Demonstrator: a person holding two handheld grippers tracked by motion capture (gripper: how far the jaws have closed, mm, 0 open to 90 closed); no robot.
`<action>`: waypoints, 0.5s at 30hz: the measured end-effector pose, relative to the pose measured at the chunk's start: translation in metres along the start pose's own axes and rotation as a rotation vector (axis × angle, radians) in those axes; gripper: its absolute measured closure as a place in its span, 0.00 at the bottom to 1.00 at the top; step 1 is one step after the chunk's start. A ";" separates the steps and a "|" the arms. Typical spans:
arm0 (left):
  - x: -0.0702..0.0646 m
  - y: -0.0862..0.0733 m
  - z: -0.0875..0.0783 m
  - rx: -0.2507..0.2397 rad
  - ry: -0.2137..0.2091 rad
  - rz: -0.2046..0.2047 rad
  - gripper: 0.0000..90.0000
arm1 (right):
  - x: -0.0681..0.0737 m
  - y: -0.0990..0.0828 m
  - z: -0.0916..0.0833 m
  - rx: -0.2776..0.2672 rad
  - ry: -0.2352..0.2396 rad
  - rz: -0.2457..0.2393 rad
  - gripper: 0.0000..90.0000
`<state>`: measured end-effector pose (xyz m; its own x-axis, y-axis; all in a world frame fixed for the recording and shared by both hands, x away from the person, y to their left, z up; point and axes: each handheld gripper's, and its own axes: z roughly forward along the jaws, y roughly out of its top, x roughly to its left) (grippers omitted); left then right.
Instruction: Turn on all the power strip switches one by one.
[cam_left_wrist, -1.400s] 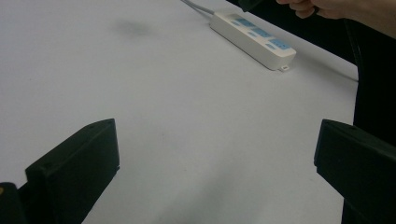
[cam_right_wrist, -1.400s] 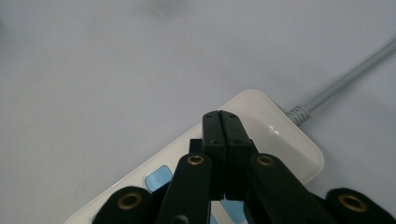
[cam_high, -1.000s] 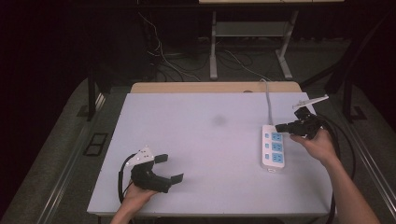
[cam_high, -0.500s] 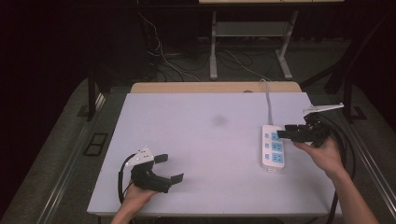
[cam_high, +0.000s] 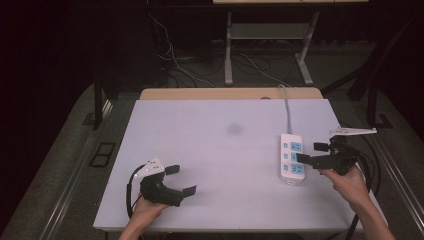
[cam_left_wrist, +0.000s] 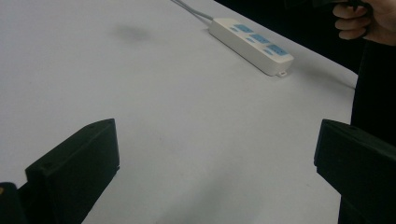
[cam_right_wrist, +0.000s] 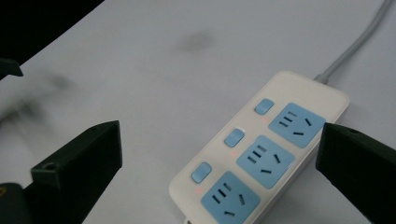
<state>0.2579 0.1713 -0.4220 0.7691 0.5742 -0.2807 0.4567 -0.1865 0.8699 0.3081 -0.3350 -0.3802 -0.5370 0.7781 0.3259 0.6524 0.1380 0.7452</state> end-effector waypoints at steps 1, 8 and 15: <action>0.000 0.000 0.000 0.000 0.000 0.000 0.00 | 0.002 -0.003 -0.001 -0.003 0.004 0.001 0.00; 0.000 0.000 0.000 0.002 -0.001 0.002 0.00 | 0.011 -0.020 -0.003 -0.034 0.054 0.011 0.00; 0.000 0.000 0.000 0.003 -0.003 0.002 0.00 | 0.024 -0.039 -0.002 -0.056 0.078 -0.004 0.00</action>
<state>0.2580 0.1712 -0.4221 0.7709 0.5719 -0.2803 0.4569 -0.1900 0.8690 0.2691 -0.3226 -0.4002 -0.5807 0.7274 0.3655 0.6203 0.1046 0.7774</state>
